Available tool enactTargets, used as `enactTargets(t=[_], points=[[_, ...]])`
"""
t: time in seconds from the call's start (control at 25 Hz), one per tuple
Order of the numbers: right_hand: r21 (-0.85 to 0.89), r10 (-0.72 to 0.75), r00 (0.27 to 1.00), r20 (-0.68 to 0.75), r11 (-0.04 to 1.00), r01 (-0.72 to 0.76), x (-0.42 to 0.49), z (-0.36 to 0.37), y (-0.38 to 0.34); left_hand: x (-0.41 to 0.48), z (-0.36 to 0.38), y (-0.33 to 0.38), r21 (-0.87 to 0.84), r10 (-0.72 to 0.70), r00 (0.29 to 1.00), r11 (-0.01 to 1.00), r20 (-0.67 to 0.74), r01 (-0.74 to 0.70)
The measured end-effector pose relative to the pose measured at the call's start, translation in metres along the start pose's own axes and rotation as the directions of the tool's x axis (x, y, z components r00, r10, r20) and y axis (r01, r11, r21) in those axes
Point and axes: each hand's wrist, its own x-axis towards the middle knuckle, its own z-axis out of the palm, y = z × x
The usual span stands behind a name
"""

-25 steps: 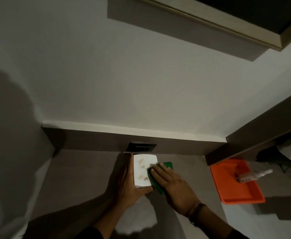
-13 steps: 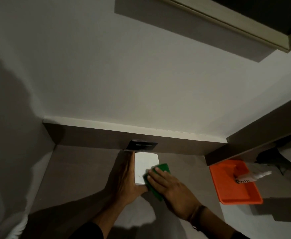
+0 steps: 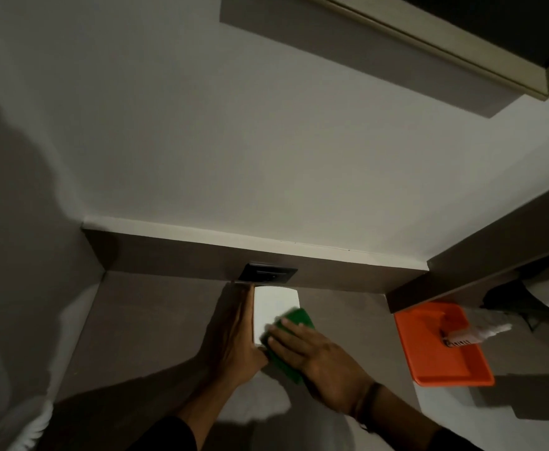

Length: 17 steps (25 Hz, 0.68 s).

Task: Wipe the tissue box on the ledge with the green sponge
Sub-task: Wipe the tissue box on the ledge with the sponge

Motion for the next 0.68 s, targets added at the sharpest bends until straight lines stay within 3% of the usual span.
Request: enactTargets(t=[0.04, 0.12, 0.2, 0.28, 0.36, 0.4, 0.48, 0.56, 0.6, 0.68], points=[[0.004, 0.022, 1.0, 0.011, 1.0, -0.022, -0.016, -0.001, 0.005, 0.007, -0.004, -0.01, -0.094, 0.111, 0.99, 0.99, 0.092, -0.103], [0.008, 0.155, 0.988, 0.016, 0.988, -0.156, -0.028, -0.004, 0.023, 0.012, -0.006, -0.009, -0.205, 0.196, 0.96, 0.967, 0.199, -0.155], [0.03, 0.287, 0.958, -0.006, 0.958, -0.286, -0.012, -0.008, 0.041, 0.019, -0.005, -0.021, -0.115, 0.261, 0.956, 0.962, 0.134, -0.247], [0.073, 0.35, 0.936, -0.043, 0.935, -0.347, 0.022, -0.012, 0.052, 0.021, -0.008, -0.035, -0.119, 0.21, 0.96, 0.975, 0.187, -0.19], [0.085, 0.339, 0.939, -0.064, 0.939, -0.333, 0.053, -0.014, 0.048, 0.019, 0.0, -0.013, -0.146, 0.227, 0.95, 0.969, 0.215, -0.198], [0.072, 0.302, 0.951, -0.066, 0.952, -0.297, 0.061, -0.013, 0.039, 0.02, 0.002, -0.016, -0.121, 0.314, 0.942, 0.946, 0.12, -0.3], [0.033, 0.193, 0.979, -0.073, 0.981, -0.191, 0.054, -0.004, 0.011, 0.017, 0.013, 0.023, -0.04, 0.182, 0.963, 0.983, 0.199, -0.178], [0.017, 0.095, 0.991, -0.095, 0.995, -0.093, 0.02, 0.004, -0.013, 0.007, 0.004, 0.001, 0.0, 0.198, 0.973, 0.98, 0.121, -0.2], [0.023, 0.092, 0.991, -0.097, 0.996, -0.09, 0.002, 0.006, -0.015, 0.003, 0.001, -0.019, 0.041, 0.141, 0.986, 0.989, 0.083, -0.145], [0.054, 0.186, 0.978, -0.09, 0.982, -0.182, -0.02, 0.007, -0.002, 0.013, -0.018, -0.02, -0.147, 0.186, 0.969, 0.976, 0.164, -0.163]])
